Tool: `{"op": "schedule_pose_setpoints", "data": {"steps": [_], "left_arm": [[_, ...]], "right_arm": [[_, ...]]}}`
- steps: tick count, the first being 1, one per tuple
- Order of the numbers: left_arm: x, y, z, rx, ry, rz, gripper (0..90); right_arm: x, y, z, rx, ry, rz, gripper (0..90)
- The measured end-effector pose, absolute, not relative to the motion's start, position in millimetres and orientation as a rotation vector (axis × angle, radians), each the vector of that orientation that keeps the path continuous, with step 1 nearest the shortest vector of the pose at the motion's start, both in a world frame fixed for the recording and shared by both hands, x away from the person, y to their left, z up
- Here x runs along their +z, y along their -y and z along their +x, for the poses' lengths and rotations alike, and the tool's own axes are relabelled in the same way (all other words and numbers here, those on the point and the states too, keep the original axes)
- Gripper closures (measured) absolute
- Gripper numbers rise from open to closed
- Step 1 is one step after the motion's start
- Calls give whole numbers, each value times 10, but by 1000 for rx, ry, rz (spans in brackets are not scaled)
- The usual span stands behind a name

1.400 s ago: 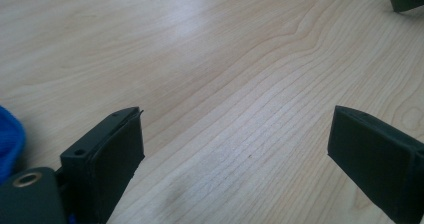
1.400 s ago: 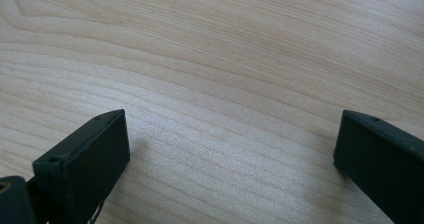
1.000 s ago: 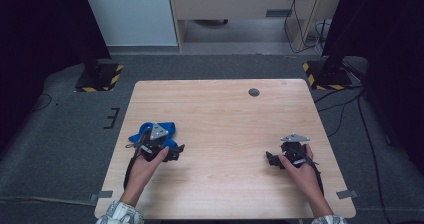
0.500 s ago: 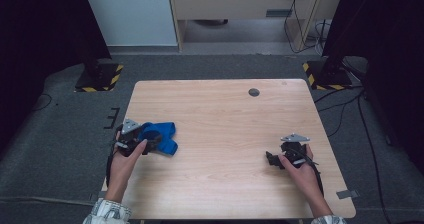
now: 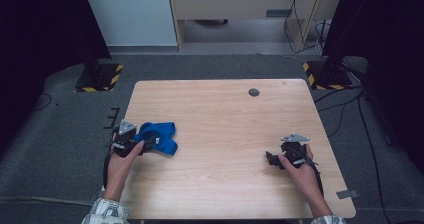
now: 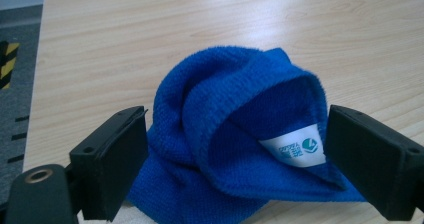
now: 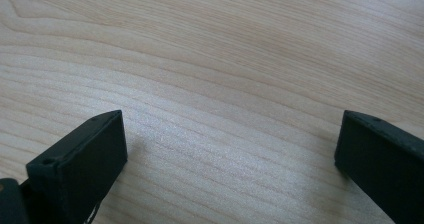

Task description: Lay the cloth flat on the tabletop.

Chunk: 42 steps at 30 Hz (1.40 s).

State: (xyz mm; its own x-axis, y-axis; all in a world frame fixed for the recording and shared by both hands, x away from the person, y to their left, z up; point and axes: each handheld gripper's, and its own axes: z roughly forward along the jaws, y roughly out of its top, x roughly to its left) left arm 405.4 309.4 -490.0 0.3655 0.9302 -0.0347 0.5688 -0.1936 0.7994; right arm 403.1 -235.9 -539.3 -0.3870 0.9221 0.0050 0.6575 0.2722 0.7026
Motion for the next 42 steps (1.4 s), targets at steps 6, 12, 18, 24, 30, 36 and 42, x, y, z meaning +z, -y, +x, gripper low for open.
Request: {"op": "schedule_pose_setpoints", "data": {"steps": [6,12,18,24,30,36,42], "left_arm": [[-4984,-3131,4092,616,-1326,1889,87],[-5144,-3144,4175,580,-1379,1946,93],[-5240,-3149,4237,530,-1419,1954,123],[-5286,-3140,4239,513,-1405,1961,224],[-5281,-3154,4209,492,-1372,1940,479],[-5275,-3139,4203,461,-1353,1930,659],[-5228,-3157,4185,458,-1337,1920,708]], "right_arm": [[-5393,2359,4031,884,-2143,1428,5],[-5393,2358,4030,883,-2142,1428,5],[-5393,2357,4030,883,-2141,1430,5],[-5393,2358,4030,882,-2141,1428,5],[-5394,2358,4030,882,-2141,1427,6],[-5393,2357,4029,882,-2141,1429,5],[-5394,2357,4030,883,-2139,1428,6]]}}
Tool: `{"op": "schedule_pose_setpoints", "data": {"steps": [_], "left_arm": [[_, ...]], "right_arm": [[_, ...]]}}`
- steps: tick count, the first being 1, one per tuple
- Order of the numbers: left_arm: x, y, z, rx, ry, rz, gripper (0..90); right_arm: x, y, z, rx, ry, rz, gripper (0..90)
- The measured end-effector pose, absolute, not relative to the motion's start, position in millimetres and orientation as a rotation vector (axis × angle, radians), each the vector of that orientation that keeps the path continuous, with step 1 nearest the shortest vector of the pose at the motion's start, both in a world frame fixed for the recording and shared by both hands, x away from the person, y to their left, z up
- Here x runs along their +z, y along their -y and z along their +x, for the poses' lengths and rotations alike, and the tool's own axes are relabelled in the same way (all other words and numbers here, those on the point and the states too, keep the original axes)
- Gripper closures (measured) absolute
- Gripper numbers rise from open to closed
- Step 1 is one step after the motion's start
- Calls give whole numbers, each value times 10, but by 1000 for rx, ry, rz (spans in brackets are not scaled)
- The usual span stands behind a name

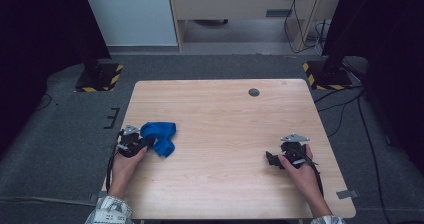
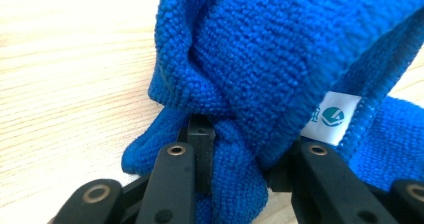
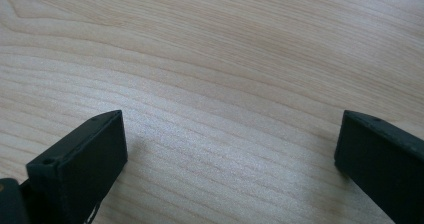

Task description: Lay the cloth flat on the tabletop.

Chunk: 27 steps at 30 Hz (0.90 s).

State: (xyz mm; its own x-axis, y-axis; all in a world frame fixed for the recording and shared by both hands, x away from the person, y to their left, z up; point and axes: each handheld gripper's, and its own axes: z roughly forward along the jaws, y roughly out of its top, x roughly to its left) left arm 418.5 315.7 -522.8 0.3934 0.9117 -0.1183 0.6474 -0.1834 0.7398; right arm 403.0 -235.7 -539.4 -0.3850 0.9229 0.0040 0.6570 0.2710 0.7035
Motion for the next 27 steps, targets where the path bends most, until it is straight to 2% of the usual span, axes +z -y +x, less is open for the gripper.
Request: {"op": "schedule_pose_setpoints", "data": {"steps": [11,27], "left_arm": [[-5077,-3222,4119,525,-1322,1842,717],[-4875,-3237,4007,542,-1272,1773,717]], "right_arm": [[-5393,2356,4029,883,-2139,1430,5],[-5393,2356,4029,883,-2140,1430,5]]}}
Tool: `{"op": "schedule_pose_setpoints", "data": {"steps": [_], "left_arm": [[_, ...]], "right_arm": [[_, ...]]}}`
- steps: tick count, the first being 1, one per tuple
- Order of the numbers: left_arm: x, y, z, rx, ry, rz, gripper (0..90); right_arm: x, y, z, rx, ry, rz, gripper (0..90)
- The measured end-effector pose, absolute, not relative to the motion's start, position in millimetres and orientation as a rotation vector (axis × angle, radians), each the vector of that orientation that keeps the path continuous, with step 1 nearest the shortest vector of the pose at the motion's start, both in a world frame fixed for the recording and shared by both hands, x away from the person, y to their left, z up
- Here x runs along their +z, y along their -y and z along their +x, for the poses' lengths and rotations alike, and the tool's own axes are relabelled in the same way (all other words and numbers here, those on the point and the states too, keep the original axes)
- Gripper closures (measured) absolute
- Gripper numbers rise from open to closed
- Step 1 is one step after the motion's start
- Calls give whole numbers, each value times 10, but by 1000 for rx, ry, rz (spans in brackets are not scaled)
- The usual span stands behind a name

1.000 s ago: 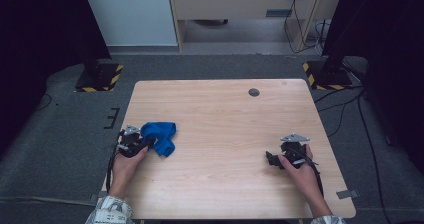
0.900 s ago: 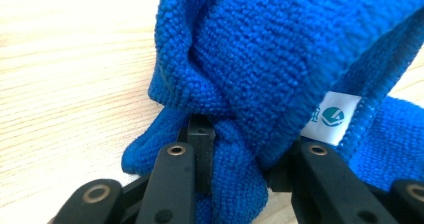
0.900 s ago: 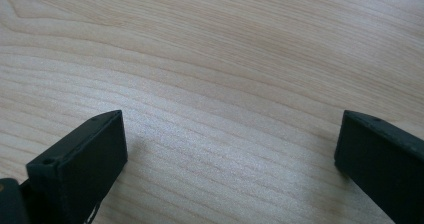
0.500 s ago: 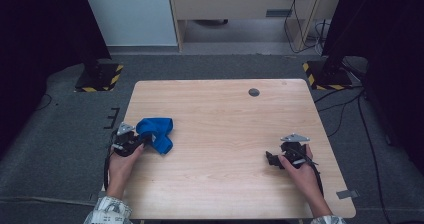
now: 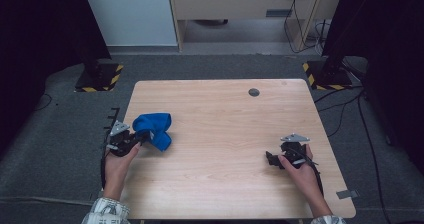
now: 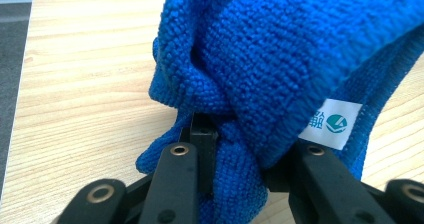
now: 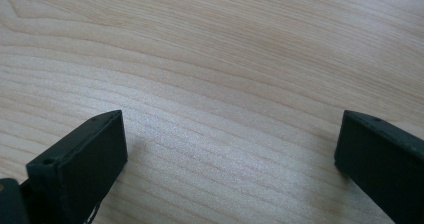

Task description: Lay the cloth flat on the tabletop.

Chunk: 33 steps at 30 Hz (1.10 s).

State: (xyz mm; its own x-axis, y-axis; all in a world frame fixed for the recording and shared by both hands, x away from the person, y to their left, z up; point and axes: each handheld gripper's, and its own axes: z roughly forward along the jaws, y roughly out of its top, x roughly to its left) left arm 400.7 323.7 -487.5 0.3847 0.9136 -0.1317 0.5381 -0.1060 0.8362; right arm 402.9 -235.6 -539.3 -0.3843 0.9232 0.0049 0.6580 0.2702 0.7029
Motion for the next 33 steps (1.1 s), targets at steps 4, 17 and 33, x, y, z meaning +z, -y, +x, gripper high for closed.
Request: {"op": "schedule_pose_setpoints", "data": {"steps": [4,17,33], "left_arm": [[-4862,-3233,4002,544,-1269,1771,716],[-4828,-3098,3990,537,-1236,1787,715],[-4846,-2702,3990,522,-1147,1880,712]], "right_arm": [[-5393,2357,4030,882,-2141,1428,5],[-5393,2357,4029,883,-2140,1430,5],[-5393,2357,4029,882,-2140,1429,5]]}}
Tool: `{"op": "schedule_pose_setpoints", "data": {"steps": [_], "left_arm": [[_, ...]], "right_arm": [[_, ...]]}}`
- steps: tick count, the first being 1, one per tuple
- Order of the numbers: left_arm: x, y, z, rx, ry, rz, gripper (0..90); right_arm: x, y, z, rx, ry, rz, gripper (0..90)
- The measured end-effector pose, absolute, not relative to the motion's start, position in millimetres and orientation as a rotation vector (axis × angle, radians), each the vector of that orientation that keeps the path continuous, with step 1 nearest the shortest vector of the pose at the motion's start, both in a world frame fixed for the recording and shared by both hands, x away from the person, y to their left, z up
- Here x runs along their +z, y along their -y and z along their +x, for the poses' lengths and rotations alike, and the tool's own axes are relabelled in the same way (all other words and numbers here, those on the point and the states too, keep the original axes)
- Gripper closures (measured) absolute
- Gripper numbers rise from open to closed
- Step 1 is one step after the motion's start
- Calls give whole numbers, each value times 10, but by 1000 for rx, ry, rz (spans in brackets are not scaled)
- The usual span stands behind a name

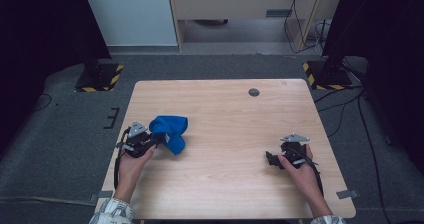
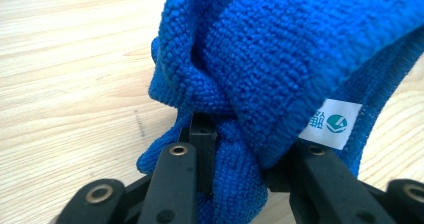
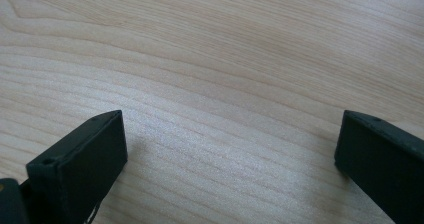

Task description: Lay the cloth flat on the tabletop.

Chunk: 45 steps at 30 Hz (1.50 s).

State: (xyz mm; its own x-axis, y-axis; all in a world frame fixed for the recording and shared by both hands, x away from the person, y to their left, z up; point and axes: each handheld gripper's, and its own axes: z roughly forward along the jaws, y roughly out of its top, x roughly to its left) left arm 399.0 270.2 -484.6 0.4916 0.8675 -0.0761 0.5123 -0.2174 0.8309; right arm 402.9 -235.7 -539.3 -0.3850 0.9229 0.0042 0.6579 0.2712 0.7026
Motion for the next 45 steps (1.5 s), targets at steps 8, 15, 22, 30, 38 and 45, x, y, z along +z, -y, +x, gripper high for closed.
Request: {"op": "schedule_pose_setpoints", "data": {"steps": [8,15,22,30,38,45], "left_arm": [[-4857,-2557,3978,509,-1113,1915,712],[-4852,-2424,3971,500,-1079,1933,711],[-4835,-2237,3939,484,-1025,1968,712],[-4824,-1991,3902,442,-969,1995,712],[-4768,-1821,3881,426,-934,1996,712],[-4803,-1573,3968,392,-903,2024,712]], "right_arm": [[-5394,2357,4030,883,-2141,1427,5],[-5393,2357,4029,882,-2140,1429,5],[-5394,2357,4029,882,-2140,1429,5],[-5393,2356,4029,883,-2139,1430,5],[-5393,2357,4029,882,-2141,1429,5],[-5393,2357,4029,882,-2141,1429,5]]}}
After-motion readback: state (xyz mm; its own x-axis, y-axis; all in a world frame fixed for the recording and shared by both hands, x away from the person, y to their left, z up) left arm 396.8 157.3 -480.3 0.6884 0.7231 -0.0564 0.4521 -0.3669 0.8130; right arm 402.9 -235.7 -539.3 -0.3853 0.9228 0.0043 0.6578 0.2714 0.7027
